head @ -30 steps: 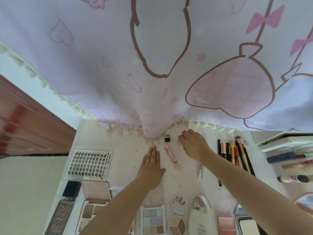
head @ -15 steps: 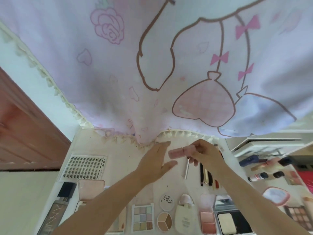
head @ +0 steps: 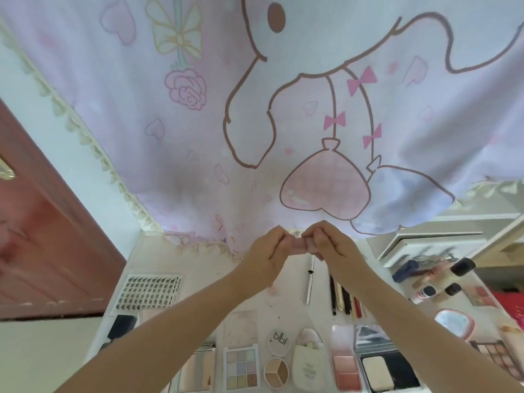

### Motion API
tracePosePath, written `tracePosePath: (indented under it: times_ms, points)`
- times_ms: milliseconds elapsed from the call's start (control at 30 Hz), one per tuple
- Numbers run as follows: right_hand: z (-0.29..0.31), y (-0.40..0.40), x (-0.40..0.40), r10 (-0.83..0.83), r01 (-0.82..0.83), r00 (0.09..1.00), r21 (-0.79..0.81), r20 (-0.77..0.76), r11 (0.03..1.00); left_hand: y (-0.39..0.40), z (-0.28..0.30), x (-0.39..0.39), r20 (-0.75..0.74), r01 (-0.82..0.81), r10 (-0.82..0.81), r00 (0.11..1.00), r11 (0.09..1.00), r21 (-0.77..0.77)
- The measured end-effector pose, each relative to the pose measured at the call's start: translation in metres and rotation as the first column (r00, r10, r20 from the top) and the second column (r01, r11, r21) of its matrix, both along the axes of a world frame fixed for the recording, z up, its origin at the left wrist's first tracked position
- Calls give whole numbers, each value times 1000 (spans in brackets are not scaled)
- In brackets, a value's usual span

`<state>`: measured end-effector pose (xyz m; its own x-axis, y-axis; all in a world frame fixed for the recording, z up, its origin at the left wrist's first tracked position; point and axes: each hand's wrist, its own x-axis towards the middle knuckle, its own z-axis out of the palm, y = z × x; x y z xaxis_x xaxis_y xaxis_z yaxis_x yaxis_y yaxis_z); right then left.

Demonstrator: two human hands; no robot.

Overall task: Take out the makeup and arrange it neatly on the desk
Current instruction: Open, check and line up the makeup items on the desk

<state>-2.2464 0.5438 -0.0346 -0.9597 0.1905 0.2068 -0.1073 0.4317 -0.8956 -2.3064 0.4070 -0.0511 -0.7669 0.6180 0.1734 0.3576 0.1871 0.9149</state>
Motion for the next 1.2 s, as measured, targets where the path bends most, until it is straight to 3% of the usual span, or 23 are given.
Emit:
tracePosePath:
  times_ms: [67,167,200,233,300,367,433,500,567,633,733,800,933,1000,1100,1200]
  points:
    - [3,-2,-3,-84,84,996,6,5,996,4,2,8,101,-46,42,994,999,29]
    - [10,-5,-10,-211,218,972,-66,103,974,9,3,13,-38,-128,126,991,991,-35]
    - [13,-6,-10,-227,230,970,-21,93,973,9,7,15,-43,-136,135,990,990,-27]
    - [16,-8,-8,-235,233,972,56,26,971,8,11,16,10,-119,119,993,993,13]
    - [25,-9,0,-163,243,949,299,-268,923,6,21,19,306,-9,-30,952,992,126]
    - [35,-3,5,52,250,887,570,-459,783,3,26,20,578,77,-221,785,962,263]
    - [40,5,1,178,105,912,630,-371,769,3,32,18,647,41,-228,727,956,290]
    - [47,12,-1,127,-75,987,424,-95,902,4,38,8,507,-93,-9,862,980,175]
    - [46,16,-1,107,-121,979,72,171,990,2,37,2,133,-159,152,979,986,41]
    - [45,20,-1,74,-59,967,-71,242,996,-2,35,3,-176,-119,108,978,991,-55]
    - [43,22,2,122,-93,958,-123,258,988,-7,27,5,-417,-68,1,909,987,-147]
    - [40,23,5,140,-128,973,-76,182,989,-6,24,2,-403,-61,-3,915,987,-146]
    - [39,29,4,161,-164,985,43,58,986,1,25,-6,-61,-27,25,998,999,-40]
    - [43,27,0,129,-127,983,-29,133,992,2,26,-8,-82,-41,37,996,998,-52]
    - [48,26,-3,150,-98,915,-154,375,983,1,27,-7,-173,-52,44,984,998,-46]
    - [47,28,-2,243,-192,929,-199,278,961,-3,26,-5,-243,-58,46,969,997,-43]
